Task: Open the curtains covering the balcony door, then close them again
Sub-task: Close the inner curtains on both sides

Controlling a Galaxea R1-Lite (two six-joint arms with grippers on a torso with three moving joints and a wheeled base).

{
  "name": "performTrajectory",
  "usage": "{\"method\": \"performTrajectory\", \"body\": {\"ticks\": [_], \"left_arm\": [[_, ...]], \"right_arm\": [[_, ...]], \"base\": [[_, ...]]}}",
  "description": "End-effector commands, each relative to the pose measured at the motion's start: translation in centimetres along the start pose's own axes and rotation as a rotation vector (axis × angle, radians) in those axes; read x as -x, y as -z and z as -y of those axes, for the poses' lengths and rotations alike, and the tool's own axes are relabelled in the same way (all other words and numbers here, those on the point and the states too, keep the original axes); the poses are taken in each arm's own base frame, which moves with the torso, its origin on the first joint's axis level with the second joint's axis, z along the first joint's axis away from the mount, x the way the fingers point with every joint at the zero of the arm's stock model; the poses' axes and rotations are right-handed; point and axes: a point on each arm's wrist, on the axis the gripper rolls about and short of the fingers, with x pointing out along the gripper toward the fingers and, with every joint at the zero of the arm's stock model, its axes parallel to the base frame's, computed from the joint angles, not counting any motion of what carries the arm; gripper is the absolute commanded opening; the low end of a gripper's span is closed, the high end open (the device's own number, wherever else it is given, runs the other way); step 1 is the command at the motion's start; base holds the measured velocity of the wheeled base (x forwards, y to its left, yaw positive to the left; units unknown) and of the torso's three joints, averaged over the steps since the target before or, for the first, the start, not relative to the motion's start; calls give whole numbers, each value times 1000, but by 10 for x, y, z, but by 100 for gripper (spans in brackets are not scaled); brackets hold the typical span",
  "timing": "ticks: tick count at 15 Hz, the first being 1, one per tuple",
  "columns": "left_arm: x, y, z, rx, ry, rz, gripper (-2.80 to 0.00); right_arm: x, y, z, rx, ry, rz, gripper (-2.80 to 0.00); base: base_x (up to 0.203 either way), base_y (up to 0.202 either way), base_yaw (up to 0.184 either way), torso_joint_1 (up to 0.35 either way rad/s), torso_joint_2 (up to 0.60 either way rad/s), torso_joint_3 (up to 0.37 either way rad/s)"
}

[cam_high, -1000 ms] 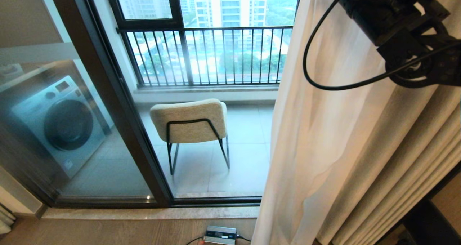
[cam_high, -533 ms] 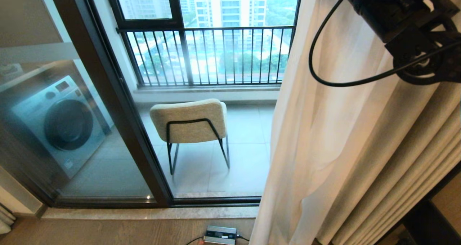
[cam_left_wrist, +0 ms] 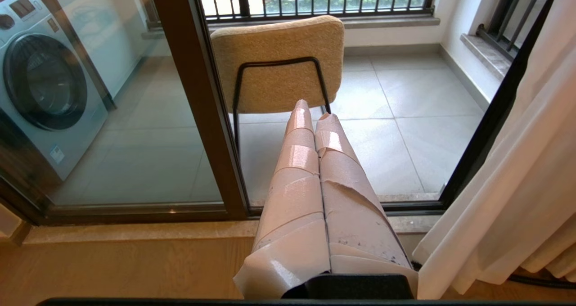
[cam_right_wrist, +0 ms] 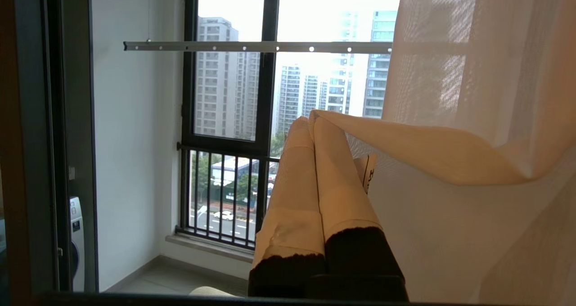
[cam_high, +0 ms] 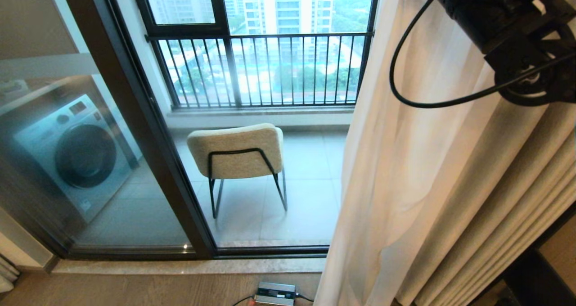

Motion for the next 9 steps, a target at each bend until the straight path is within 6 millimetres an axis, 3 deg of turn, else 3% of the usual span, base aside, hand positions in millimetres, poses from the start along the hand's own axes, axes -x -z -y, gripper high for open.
{"method": "performTrajectory", "body": {"ticks": [1,6,9], "left_arm": [[0,0,0,0,0,1,-280],[0,0,0,2,1,2,-280],[0,0,0,3,1,2,-280]], "right_arm": [[1,0,0,0,0,0,-280],[1,2,0,1,1,-3,-280],[1,2,0,1,1,-4,-280]], "base": [[0,0,0,0,0,0],[0,0,0,0,0,0],[2,123,-11,8,2,0]]}}
